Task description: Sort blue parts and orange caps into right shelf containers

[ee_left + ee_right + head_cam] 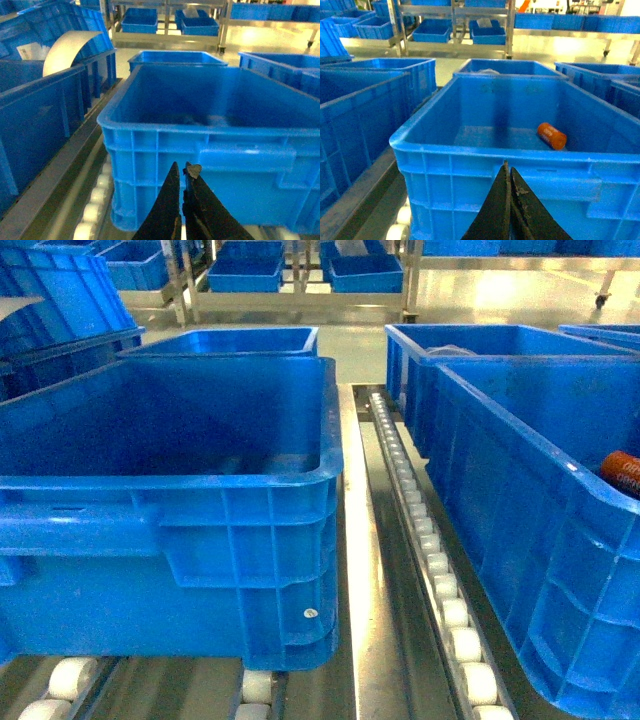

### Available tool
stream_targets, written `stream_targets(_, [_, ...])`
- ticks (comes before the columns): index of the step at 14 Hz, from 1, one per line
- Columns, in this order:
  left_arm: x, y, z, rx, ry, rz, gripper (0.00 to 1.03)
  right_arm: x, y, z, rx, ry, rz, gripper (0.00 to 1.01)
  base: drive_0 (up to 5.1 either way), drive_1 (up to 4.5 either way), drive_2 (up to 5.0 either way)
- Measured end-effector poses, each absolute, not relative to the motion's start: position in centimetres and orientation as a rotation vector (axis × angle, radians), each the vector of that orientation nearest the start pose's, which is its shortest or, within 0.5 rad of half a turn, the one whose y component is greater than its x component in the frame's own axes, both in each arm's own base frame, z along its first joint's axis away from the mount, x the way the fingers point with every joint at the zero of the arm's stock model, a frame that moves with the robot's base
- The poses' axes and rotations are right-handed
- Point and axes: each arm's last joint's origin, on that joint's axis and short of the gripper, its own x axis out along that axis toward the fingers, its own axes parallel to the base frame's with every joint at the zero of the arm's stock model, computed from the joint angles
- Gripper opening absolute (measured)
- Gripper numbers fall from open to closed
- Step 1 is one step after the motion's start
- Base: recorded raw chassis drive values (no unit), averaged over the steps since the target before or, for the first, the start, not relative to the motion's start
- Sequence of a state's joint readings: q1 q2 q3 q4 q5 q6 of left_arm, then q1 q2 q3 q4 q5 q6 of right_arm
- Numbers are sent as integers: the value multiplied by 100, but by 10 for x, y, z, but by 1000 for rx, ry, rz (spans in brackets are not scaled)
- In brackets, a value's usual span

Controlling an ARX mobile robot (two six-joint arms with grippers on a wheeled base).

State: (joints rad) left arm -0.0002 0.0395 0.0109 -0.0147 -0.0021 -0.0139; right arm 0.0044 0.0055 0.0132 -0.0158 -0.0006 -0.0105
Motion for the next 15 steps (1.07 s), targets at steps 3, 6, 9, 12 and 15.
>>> stream_targets(3, [98,0,166,-14,9,2,2,97,0,167,-10,-3,5,1,0,0,0])
stream_targets(6, [98,0,166,-14,4,0,9,97,0,167,-10,-4,5,2,0,0,0])
stream_targets(9, [98,0,166,-14,4,0,36,97,0,167,-10,-4,5,29,0,0,0])
stream_targets(12, [98,0,166,-14,4,0,67,97,0,167,-10,-4,5,60,0,0,0])
stream_targets(15, [98,0,166,-13,4,0,99,97,0,167,-10,-4,5,93,0,0,0])
